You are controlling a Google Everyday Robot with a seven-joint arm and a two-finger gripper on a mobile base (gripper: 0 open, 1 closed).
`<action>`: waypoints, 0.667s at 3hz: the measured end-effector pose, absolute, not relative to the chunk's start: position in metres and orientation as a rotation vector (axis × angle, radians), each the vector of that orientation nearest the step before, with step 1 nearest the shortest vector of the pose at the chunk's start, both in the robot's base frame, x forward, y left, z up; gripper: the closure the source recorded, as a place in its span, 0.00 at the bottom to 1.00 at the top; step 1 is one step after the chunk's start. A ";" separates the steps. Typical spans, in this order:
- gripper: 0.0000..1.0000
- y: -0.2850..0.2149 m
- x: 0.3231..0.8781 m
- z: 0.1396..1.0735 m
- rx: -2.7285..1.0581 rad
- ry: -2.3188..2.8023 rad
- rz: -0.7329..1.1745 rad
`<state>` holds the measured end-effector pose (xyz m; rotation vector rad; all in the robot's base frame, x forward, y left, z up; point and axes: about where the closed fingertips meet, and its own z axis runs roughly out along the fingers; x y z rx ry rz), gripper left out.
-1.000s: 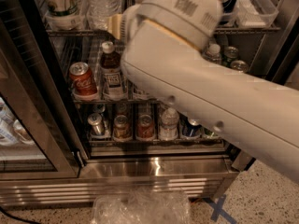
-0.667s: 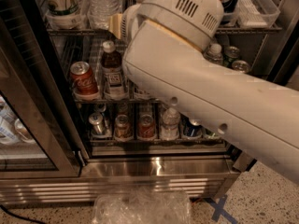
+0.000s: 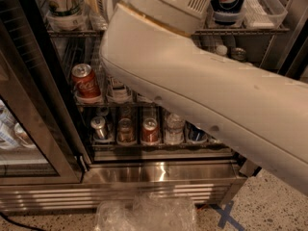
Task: Pick blue plastic bottle from top shelf of fridge
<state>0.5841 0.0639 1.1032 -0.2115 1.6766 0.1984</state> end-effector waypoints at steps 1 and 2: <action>0.15 0.069 0.573 1.121 -0.231 1.626 0.179; 0.15 0.069 0.561 1.123 -0.232 1.609 0.156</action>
Offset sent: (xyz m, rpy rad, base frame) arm -0.0252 -0.0085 0.0019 0.0065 -0.0518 -0.0372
